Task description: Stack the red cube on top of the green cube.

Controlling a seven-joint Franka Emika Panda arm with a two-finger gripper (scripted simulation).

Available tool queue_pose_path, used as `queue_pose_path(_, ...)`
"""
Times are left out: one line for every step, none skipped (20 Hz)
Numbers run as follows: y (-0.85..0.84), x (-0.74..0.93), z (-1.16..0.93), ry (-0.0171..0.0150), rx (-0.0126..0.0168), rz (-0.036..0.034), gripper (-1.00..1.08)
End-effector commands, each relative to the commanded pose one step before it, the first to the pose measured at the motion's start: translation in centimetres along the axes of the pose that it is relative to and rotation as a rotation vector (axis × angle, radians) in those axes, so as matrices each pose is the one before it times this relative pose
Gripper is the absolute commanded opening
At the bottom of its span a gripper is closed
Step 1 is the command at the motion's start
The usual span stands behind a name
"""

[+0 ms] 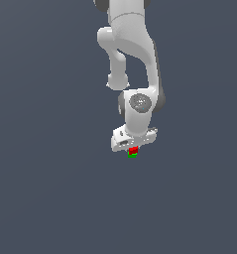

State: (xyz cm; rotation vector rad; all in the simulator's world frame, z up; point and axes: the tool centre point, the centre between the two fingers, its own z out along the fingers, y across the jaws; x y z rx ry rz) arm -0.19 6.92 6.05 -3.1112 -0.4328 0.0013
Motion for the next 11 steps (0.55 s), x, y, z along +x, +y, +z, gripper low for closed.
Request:
queue_pose_path(-0.055,0.213,0.028,0.00095,-0.00040,0.00077,-1.00)
queue_pose_path(0.000,0.000,0.000,0.00000,0.00000,0.00000,1.00)
queue_pose_path(0.000,0.000,0.000,0.00000,0.00000,0.00000,1.00)
queue_pose_path(0.000,0.000,0.000,0.00000,0.00000,0.00000,1.00)
queue_pose_path(0.000,0.000,0.000,0.00000,0.00000,0.00000,1.00)
queue_pose_path(0.000,0.000,0.000,0.00000,0.00000,0.00000,1.00)
queue_pose_path(0.000,0.000,0.000,0.00000,0.00000,0.00000,1.00)
queue_pose_path(0.000,0.000,0.000,0.00000,0.00000,0.00000,1.00)
queue_pose_path(0.000,0.000,0.000,0.00000,0.00000,0.00000,1.00)
queue_pose_path(0.000,0.000,0.000,0.00000,0.00000,0.00000,1.00)
queue_pose_path(0.000,0.000,0.000,0.00000,0.00000,0.00000,1.00)
